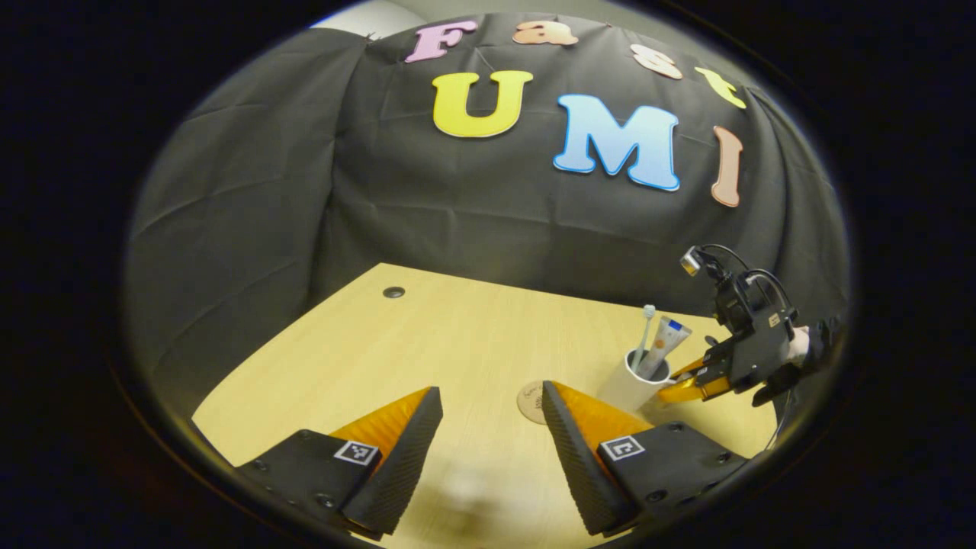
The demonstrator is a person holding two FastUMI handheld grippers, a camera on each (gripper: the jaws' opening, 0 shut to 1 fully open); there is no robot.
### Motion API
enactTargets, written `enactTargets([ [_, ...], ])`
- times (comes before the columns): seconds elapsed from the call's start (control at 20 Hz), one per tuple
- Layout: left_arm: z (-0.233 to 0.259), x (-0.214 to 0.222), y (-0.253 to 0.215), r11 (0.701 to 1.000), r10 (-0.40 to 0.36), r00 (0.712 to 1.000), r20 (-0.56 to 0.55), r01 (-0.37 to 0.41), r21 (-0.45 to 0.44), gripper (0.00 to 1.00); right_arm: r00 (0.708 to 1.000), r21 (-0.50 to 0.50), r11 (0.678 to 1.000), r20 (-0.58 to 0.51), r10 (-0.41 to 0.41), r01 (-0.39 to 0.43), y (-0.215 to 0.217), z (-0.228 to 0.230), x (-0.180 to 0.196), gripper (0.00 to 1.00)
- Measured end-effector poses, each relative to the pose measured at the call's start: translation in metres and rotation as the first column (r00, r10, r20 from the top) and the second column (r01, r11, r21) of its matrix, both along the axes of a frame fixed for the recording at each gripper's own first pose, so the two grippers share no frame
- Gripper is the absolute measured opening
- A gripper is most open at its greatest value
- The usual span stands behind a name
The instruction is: Put the toothbrush and toothpaste on the desktop into the cup, then pick up the cup and place it on the coaster on the desktop.
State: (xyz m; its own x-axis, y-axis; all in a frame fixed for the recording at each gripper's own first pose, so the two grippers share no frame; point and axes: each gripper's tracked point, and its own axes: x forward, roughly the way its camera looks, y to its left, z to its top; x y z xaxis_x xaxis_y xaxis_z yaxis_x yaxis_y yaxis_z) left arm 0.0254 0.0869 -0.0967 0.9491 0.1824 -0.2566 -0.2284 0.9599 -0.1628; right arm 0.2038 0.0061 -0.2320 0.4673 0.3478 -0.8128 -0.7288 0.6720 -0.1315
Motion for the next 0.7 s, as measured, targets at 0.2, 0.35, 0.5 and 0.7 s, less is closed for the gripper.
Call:
enactTargets([
  [0.2,-0.001,-0.0016,-0.0036,1.0,0.005,1.0,-0.004,-0.005,-0.005,0.9,1.0,0.0,1.0,0.009,0.004,-0.004,0.0001,0.0031,-0.0025,0.13],
  [0.35,0.0009,-0.0012,-0.0043,1.0,0.006,1.0,-0.001,-0.006,0.001,0.9,1.0,0.001,1.0,0.01,-0.01,0.01,-0.0007,-0.001,-0.0021,0.07],
  [0.5,0.0011,-0.0045,-0.0017,1.0,0.012,1.0,0.003,-0.012,0.003,0.9,0.999,-0.006,1.0,0.025,-0.023,0.023,-0.0024,0.0009,-0.001,0.07],
  [0.7,0.002,-0.0079,-0.0002,1.0,0.016,1.0,0.005,-0.016,0.002,0.9,0.999,0.002,1.0,0.026,-0.031,0.031,-0.0001,0.0024,-0.003,0.07],
])
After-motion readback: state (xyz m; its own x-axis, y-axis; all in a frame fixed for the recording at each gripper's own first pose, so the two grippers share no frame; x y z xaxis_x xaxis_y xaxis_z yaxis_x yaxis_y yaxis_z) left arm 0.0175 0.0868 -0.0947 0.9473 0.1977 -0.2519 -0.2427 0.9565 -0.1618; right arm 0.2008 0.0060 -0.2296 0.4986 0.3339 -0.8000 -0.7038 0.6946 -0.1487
